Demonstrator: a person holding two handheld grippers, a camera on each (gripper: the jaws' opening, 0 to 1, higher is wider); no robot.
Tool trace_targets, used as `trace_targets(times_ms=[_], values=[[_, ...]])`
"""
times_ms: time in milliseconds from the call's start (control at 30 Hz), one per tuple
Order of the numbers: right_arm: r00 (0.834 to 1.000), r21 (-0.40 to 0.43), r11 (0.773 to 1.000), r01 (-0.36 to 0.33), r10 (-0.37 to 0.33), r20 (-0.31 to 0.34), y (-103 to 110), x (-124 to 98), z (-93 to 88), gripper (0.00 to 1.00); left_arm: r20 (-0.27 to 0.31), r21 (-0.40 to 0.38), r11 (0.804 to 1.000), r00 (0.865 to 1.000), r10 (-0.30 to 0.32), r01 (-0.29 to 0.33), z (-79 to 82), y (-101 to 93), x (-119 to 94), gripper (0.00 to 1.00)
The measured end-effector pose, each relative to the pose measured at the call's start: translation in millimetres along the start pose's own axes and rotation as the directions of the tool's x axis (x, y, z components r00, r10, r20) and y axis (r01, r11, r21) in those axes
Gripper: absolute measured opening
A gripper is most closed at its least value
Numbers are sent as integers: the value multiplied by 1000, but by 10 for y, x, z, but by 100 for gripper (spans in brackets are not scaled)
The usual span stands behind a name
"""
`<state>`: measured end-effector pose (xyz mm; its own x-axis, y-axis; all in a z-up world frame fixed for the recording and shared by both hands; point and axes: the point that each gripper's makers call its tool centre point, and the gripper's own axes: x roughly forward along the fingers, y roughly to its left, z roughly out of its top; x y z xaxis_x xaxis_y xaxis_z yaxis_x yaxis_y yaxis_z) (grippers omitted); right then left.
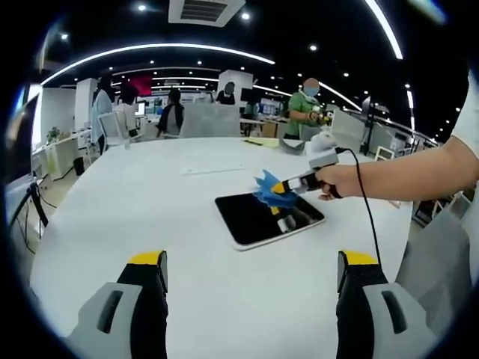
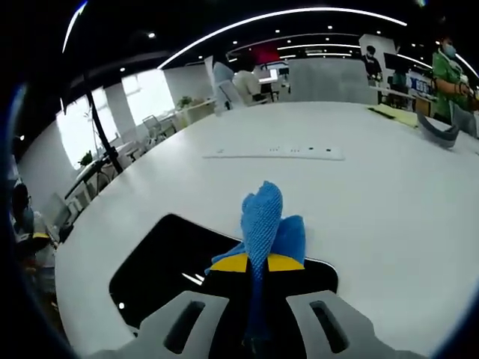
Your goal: Wipe the mirror surface with the cleaning cloth until all visible marks leave the cleaned area.
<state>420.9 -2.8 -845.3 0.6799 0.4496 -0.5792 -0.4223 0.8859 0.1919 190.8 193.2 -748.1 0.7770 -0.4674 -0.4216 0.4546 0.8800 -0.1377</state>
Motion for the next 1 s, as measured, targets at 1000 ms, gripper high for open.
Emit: trace_targets(times_ms=[1000], values=[[999,-66,997,-44,43,-25,230,134,30,2,-2,2,1000,1000,1,-1,8,32,-7,95]])
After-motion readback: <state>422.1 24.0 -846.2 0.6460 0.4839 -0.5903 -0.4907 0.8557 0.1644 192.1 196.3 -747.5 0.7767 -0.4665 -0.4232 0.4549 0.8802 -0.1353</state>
